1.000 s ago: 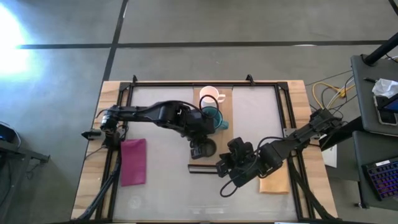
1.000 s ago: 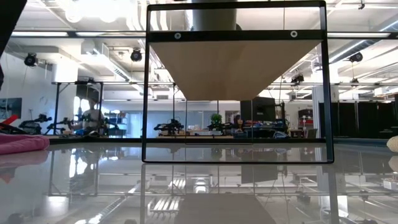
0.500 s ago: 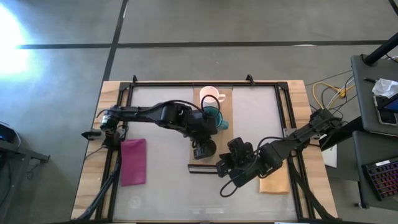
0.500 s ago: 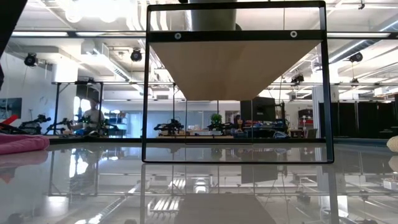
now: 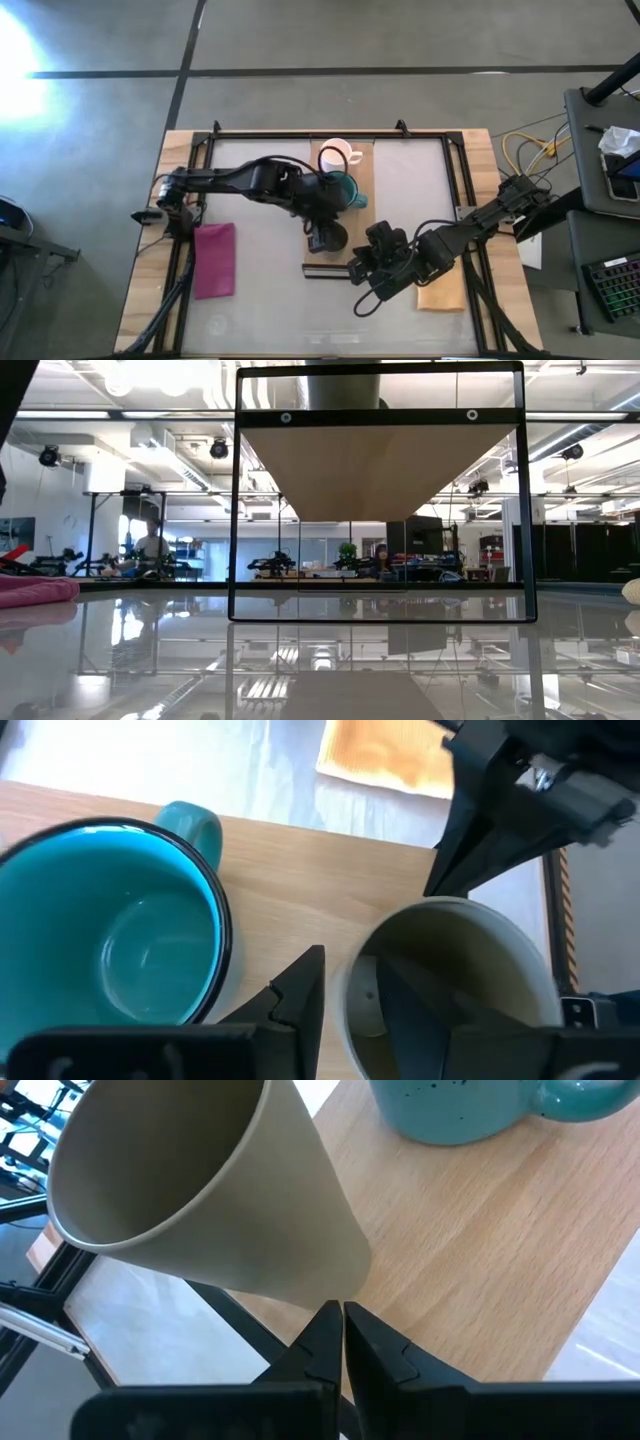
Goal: Stack small to large cups/mugs on shelf
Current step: Put the gray cup on the shelf, then return to Home Position
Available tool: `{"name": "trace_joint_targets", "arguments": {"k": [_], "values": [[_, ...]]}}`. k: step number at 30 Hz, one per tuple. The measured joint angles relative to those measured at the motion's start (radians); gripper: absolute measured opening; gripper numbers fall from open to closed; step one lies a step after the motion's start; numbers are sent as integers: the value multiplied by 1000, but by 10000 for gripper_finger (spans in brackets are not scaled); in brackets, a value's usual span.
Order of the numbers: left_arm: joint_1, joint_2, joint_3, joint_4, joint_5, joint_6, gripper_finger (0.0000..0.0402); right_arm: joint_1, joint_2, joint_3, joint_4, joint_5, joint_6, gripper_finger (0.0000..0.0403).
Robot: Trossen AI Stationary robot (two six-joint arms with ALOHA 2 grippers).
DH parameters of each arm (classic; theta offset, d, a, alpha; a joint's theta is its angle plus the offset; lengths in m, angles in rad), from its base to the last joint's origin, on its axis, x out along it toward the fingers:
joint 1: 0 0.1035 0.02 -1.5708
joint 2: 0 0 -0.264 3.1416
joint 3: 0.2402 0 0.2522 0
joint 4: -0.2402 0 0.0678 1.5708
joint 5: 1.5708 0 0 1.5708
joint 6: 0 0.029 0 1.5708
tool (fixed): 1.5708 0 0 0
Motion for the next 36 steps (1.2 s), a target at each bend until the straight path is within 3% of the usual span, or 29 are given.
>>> {"name": "trace_joint_targets", "arguments": {"k": [9,18,27,36], "values": [[0,-67,2,-25,-27,-1,80,0,-3,0,-10,-1,-3,9],[-25,-143,-62,-238,-83,-88,80,0,-13,0,-15,-5,-4,9],[-111,-154,-285,-87,-79,-132,80,0,-39,0,-44,-3,-4,9],[-115,-231,-317,-4,-80,-129,80,1,-106,1,-51,-7,-73,9]]}}
